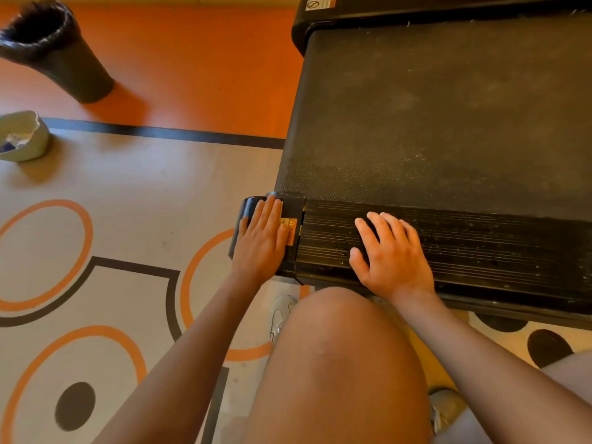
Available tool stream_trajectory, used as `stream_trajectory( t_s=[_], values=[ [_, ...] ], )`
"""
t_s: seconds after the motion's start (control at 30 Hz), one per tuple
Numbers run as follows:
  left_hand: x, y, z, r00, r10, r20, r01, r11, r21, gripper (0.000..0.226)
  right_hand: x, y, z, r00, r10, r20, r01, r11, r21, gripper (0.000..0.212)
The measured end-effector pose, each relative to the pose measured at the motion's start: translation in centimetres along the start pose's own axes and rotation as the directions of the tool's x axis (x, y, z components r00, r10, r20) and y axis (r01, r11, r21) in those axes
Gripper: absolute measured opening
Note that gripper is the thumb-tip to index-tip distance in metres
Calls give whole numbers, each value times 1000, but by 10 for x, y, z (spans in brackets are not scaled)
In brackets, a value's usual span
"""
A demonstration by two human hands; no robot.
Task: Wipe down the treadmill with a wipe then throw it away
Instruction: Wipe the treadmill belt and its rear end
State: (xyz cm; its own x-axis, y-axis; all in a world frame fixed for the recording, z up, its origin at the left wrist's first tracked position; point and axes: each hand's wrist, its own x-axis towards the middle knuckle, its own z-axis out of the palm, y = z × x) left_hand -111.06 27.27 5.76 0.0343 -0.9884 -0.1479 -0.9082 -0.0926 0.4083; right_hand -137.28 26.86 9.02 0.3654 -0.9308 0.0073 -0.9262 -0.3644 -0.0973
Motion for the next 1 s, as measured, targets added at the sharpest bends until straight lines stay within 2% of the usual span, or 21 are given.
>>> stream_trajectory(
  t_s=[0.17, 0.37, 0.6, 0.83, 1.0],
  values=[
    [16, 6, 0, 1000, 16, 6, -16, 999, 41, 60, 0, 1, 2, 1000, 5, 0, -5, 1000, 1, 62],
    [-37, -5, 4, 998, 55, 16, -56, 998, 42, 61, 1, 3, 2, 1000, -9, 11, 9, 1000, 21, 62],
    [10, 8, 1, 1000, -7, 15, 7, 1000, 27, 68, 1, 4, 4, 1000, -4, 14, 4, 1000, 12, 62],
    [-39, -2, 9, 999, 31, -16, -31, 1000, 0, 62, 3, 2, 3, 999, 1, 37, -1, 1000, 0, 63],
    [2, 6, -2, 999, 15, 36, -16, 1000, 20, 64, 0, 2, 3, 1000, -10, -3, 10, 1000, 17, 63]
  ],
)
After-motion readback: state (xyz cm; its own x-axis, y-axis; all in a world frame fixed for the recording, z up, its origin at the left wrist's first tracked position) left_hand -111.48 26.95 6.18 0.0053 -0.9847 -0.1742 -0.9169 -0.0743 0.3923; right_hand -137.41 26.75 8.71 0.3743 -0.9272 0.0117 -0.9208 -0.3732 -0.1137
